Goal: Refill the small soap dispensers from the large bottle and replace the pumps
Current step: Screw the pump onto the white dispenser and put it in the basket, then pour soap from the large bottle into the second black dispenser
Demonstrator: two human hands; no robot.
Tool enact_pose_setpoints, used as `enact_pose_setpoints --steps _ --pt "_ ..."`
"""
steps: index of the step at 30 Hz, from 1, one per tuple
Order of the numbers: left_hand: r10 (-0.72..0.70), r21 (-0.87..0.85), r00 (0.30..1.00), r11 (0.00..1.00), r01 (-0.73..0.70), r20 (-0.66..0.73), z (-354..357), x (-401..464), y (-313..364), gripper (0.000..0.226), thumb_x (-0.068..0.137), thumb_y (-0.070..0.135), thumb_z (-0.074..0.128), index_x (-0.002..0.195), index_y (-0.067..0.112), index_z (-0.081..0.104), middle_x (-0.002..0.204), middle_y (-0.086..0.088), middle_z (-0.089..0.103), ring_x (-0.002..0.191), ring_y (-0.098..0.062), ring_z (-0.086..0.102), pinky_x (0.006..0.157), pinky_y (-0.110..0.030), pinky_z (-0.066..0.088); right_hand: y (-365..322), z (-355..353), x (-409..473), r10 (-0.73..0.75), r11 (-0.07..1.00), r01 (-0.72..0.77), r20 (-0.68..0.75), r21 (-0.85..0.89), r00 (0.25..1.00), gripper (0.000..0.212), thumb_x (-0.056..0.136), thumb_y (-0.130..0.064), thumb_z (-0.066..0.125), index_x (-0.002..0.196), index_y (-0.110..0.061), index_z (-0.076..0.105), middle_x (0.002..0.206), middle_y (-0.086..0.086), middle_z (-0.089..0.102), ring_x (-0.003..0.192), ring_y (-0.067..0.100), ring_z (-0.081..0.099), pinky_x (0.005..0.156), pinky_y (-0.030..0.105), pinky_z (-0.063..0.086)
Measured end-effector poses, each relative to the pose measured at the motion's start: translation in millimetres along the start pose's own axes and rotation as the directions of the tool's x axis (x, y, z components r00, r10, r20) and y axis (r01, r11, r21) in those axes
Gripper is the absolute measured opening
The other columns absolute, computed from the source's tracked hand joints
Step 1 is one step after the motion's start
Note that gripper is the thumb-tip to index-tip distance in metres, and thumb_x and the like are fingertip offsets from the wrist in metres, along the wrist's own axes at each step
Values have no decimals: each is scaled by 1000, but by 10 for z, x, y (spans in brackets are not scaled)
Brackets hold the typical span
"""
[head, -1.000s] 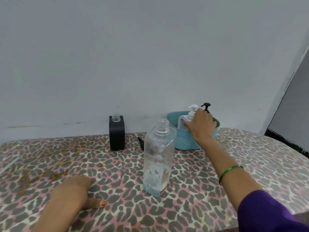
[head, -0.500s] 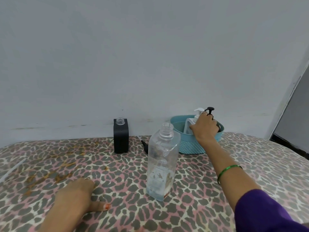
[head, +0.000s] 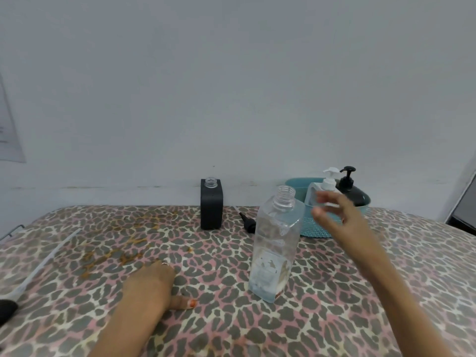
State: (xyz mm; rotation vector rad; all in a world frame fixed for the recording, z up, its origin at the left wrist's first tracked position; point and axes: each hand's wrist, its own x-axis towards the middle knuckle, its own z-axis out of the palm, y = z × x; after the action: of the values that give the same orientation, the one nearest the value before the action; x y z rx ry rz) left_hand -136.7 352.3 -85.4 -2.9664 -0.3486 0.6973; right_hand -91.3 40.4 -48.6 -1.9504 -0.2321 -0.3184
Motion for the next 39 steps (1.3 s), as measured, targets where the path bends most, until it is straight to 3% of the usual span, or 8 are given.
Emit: enact_pose_setpoints --steps 3,7,12,16,24,29,35,39 --pt "-6 1 1000 1000 6 -23 8 -29 -1 78 76 68 59 132 17 43 133 -3 50 120 -17 51 101 -32 43 63 292 -459 -2 999 -9 204 51 979 112 38 -85 69 137 -53 27 136 -26 39 119 -2 47 96 27 43" --pt "-6 -2 998 1000 6 -64 22 -65 -8 78 76 69 59 130 15 46 131 -4 51 118 -19 52 100 -33 44 116 724 -655 45 991 -68 192 117 980 144 27 -75 82 147 -46 7 150 -16 30 132 9 40 112 38 34" --pt "22 -68 998 997 -25 -51 -21 -99 47 77 75 68 61 130 15 47 132 -4 52 119 -20 52 102 -34 43 156 851 -666 29 989 -26 -18 146 999 114 57 -33 91 143 -43 17 143 -13 37 129 9 42 112 39 35" --pt "-18 -168 1000 985 22 22 -259 -103 60 86 75 68 60 137 12 42 140 -8 48 124 -24 49 103 -36 40 211 858 -693 38 985 -28 -55 172 998 115 56 -33 90 145 -41 17 143 -13 39 129 9 44 110 36 37" --pt "-55 -647 867 690 -325 -495 -613 356 539 114 72 59 72 152 9 8 153 -14 33 136 -30 39 106 -41 39 165 923 -692 24 978 -24 4 208 1000 121 49 -57 88 146 -40 16 146 -12 37 132 8 40 113 40 35" --pt "-213 -759 789 498 -420 -577 -542 754 802 120 71 43 81 152 7 -1 153 -18 27 138 -33 35 108 -43 37 191 939 -673 32 975 -37 30 217 999 122 46 -65 81 146 -39 17 145 -12 38 131 8 42 112 38 37" --pt "-357 -808 732 367 -462 -581 -412 850 748 59 80 19 73 127 5 40 108 -8 59 91 -20 57 62 -17 44 234 940 -643 45 973 -57 59 223 997 127 40 -72 80 145 -40 15 144 -11 40 129 11 44 111 43 38" --pt "-302 -761 703 351 -546 -644 -279 637 514 35 80 21 72 106 19 49 93 9 55 86 -11 56 63 -18 44 254 942 -627 49 971 -61 56 231 997 122 44 -63 81 145 -40 16 142 -12 41 127 11 46 109 43 39"
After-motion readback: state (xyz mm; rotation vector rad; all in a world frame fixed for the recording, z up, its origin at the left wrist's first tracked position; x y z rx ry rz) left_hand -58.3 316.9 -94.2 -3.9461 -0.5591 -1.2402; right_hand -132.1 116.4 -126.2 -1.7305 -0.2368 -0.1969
